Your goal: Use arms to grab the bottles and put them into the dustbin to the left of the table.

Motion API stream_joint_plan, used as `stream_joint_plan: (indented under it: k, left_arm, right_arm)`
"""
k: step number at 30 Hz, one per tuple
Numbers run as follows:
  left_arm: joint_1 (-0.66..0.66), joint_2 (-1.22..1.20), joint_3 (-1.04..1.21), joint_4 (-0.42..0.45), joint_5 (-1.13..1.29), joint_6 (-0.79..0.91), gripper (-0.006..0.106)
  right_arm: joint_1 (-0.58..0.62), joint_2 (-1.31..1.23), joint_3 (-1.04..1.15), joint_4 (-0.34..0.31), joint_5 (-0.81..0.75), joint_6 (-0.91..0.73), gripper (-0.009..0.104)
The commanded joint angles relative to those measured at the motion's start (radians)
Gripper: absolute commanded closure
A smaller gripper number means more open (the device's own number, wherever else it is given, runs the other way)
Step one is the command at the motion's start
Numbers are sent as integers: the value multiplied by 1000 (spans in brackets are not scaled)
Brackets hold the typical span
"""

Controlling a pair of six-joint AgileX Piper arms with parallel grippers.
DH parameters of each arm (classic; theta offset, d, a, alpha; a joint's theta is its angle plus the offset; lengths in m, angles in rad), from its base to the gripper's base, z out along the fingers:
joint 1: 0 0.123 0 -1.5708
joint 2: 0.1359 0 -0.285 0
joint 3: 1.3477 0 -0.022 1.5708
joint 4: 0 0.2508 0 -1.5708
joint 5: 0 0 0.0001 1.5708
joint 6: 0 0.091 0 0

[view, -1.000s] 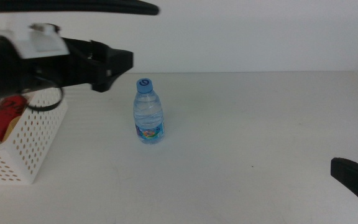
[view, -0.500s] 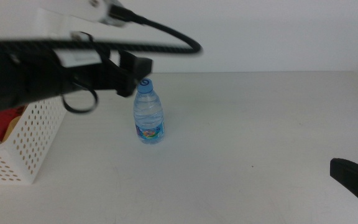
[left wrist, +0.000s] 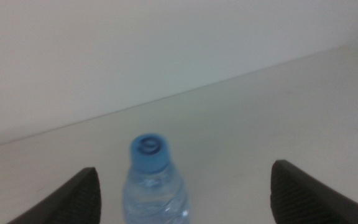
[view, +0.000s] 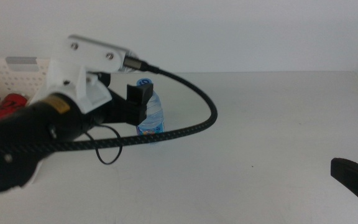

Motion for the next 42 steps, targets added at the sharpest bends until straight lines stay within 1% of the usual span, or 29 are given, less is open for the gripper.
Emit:
stream_joint_plan:
  k: [1, 6, 10, 12, 14, 16, 17, 19, 24, 30, 33, 37, 42]
  left_arm:
    - [-6, -8, 17, 11, -166, -56, 12]
    - [-11, 22, 108, 38, -327, -101, 12]
    - [-11, 64, 144, 92, -404, -135, 12]
    - [-11, 97, 161, 160, -452, -196, 12]
    - [-11, 138, 174, 262, -512, -286, 12]
    - [-11, 176, 176, 343, -553, -356, 12]
    - [-11, 191, 175, 358, -563, -372, 12]
    - [-11, 212, 172, 355, -574, -380, 12]
    - [-10, 245, 171, 303, -624, -353, 12]
    - [-10, 321, 139, 300, -638, -353, 12]
    - [18, 355, 124, 323, -640, -353, 12]
    - [65, 389, 100, 328, -638, -362, 12]
    - [103, 418, 70, 418, -638, -417, 12]
  right_arm:
    - [1, 3, -27, -9, -66, -11, 27]
    - [1, 3, -27, -9, -66, -11, 27]
    - [1, 3, -27, -9, -66, -11, 27]
    - [1, 3, -27, -9, -66, -11, 27]
    - [1, 3, -27, -9, -66, -11, 27]
    - [1, 3, -27, -9, -66, -11, 27]
    - [1, 3, -27, -9, -66, -11, 27]
    - [1, 3, -27, -9, -66, -11, 27]
    - [1, 3, -27, -9, -66, -11, 27]
    - [1, 3, -27, -9, -66, -11, 27]
    - [1, 3, -27, -9, -66, -11, 27]
    - [1, 3, -27, -9, -66, -11, 27]
    - [1, 3, -27, -9, -66, -11, 27]
